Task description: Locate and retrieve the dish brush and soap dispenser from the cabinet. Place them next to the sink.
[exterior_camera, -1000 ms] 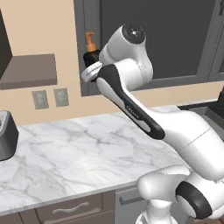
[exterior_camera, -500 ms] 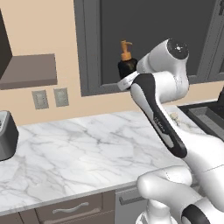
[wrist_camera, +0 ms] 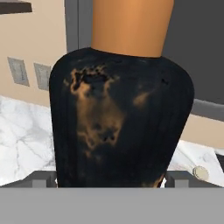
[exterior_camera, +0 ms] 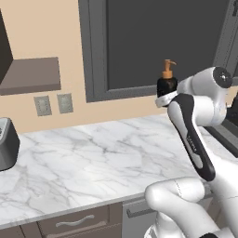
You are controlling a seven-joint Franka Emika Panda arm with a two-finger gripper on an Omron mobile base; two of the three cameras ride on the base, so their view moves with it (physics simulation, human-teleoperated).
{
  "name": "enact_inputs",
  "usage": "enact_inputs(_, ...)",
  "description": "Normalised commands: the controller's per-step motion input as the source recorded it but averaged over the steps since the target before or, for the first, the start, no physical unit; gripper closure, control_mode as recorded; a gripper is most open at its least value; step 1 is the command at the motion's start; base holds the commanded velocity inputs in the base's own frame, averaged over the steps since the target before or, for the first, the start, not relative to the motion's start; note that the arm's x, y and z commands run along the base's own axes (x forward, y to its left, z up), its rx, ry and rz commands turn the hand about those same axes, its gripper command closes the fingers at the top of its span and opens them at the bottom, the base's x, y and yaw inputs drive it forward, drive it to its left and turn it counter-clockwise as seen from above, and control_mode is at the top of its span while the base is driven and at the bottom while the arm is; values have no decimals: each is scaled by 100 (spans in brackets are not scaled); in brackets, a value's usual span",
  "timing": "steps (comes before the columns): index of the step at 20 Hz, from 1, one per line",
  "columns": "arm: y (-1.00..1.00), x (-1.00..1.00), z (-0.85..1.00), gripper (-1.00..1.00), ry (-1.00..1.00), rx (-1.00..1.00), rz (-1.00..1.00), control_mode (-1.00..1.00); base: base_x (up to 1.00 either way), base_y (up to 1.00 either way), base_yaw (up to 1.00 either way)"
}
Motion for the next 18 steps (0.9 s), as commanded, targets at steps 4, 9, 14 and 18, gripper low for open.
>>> enact_inputs(4, -99, 16, -55, 100, 0, 10, -8, -100, 0, 0, 0)
enact_inputs(9, -97, 19, -49, 100, 1, 8, -6, -100, 0, 0, 0)
enact_inputs(14, -80, 25, -44, 100, 1, 1, -1, -100, 0, 0, 0)
enact_inputs(18, -85, 12, -49, 100, 4, 0, -2, -100, 0, 0, 0)
